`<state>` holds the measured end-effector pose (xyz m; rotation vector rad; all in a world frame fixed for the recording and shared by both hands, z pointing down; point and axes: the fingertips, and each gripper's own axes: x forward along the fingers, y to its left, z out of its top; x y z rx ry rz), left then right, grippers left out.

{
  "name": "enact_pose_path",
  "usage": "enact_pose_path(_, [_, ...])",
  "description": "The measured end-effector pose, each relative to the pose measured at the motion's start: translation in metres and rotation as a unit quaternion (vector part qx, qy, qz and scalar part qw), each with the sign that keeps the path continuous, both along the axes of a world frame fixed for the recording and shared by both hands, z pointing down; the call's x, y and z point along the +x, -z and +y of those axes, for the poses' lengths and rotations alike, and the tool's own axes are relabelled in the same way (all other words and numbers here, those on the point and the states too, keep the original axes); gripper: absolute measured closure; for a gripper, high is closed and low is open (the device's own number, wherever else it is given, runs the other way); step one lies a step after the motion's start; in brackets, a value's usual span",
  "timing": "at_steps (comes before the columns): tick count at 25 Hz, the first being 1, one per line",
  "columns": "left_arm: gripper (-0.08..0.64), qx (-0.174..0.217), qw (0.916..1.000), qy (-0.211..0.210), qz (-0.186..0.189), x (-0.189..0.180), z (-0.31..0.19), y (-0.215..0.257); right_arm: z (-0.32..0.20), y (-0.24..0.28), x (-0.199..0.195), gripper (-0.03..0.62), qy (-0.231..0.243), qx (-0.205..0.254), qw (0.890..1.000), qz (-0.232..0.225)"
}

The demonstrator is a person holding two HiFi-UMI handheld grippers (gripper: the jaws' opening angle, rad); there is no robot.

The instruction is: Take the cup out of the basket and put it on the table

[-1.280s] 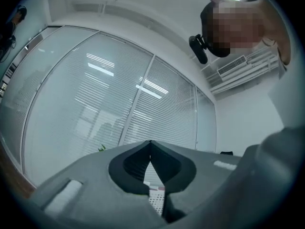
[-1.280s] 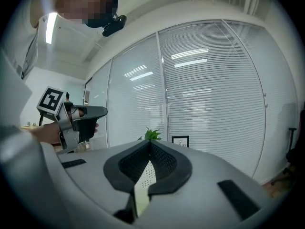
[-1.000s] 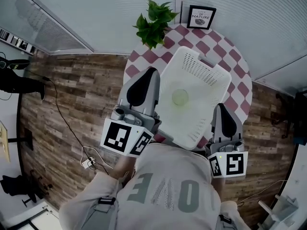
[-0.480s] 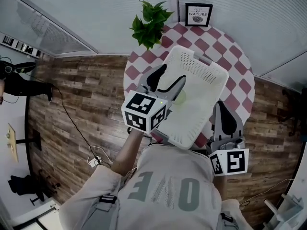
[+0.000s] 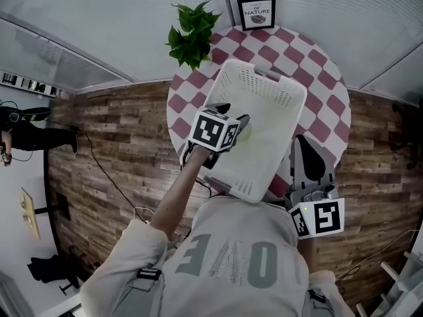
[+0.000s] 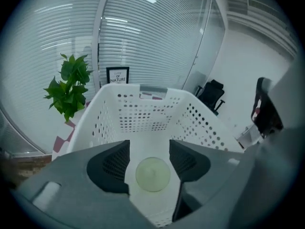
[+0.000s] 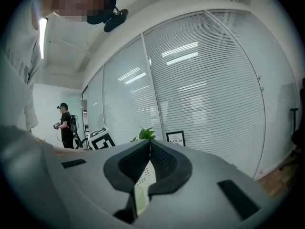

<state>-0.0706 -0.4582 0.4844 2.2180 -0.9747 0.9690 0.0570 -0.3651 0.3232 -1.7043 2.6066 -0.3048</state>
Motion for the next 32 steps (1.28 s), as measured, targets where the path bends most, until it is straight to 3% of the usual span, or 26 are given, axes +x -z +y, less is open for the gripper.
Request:
enact_pose_path(11, [0.298, -0.105, 0.9905, 0.003, -0.088, -0.008, 0.013, -0.1, -0.009, -0.003, 0.0, 0.581, 0.0, 0.003, 1.0, -0.009])
enact_pose_path(18, [0.313, -0.129, 0.9874, 0.021, -0.089, -0.008, 0.009, -0.122, -0.009, -0.008, -0.004, 0.581, 0.008, -0.005, 1.0, -0.006])
enact_pose_path(32, [0.332, -0.166, 0.9789, 0.016, -0.119, -0.014, 0.02, -0.156, -0.014, -0.01, -0.003, 0.581, 0.002, -0.007, 1.0, 0.01])
